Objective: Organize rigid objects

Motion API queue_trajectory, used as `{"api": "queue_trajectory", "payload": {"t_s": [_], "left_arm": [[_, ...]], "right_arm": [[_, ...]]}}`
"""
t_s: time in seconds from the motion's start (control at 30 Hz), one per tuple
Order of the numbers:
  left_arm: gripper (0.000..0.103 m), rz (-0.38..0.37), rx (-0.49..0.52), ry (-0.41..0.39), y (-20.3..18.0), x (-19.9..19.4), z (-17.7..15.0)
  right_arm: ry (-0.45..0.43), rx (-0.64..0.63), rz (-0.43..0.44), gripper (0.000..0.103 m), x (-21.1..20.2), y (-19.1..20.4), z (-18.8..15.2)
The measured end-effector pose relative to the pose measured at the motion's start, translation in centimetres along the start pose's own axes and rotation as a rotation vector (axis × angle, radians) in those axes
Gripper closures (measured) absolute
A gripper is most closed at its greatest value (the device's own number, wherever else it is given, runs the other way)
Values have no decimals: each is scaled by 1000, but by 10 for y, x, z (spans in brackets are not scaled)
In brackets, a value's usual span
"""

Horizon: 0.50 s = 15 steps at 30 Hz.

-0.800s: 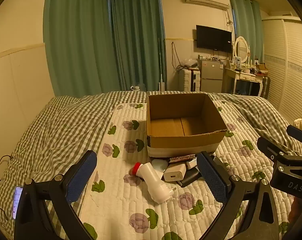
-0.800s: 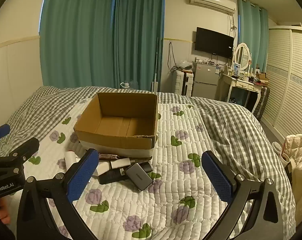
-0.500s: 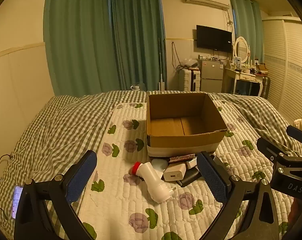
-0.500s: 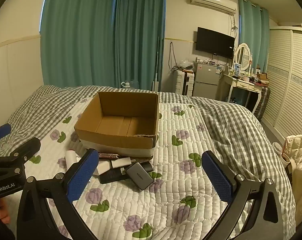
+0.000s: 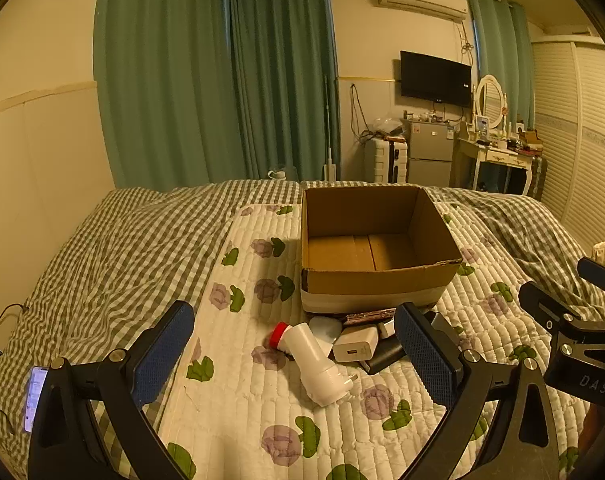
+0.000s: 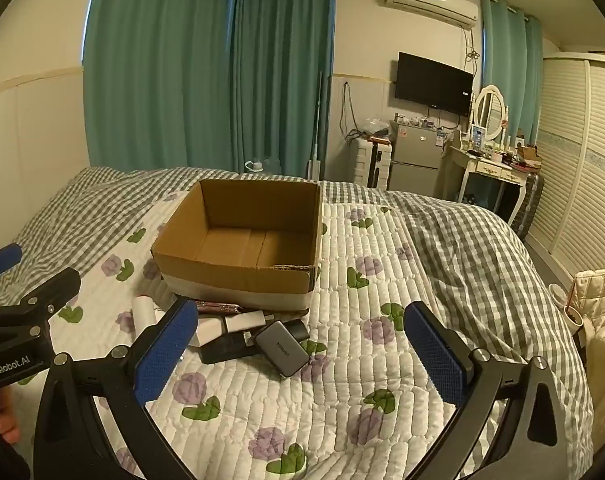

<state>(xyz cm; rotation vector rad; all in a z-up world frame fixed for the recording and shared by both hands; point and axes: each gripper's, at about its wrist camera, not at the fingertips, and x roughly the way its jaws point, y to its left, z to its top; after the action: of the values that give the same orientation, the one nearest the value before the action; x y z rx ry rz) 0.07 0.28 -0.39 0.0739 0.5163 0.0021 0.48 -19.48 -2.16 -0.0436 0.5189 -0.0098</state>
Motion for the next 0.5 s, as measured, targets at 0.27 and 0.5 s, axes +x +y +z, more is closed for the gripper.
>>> {"api": "queue_trajectory", "payload": {"t_s": [0.27, 0.5], "left_arm": [[1, 4, 0, 0, 1, 0, -1], [1, 2, 0, 1, 0, 0, -2]], "right_arm": [[7, -6, 3, 0, 2, 0, -2], [8, -8, 1, 0, 2, 1, -2]]}}
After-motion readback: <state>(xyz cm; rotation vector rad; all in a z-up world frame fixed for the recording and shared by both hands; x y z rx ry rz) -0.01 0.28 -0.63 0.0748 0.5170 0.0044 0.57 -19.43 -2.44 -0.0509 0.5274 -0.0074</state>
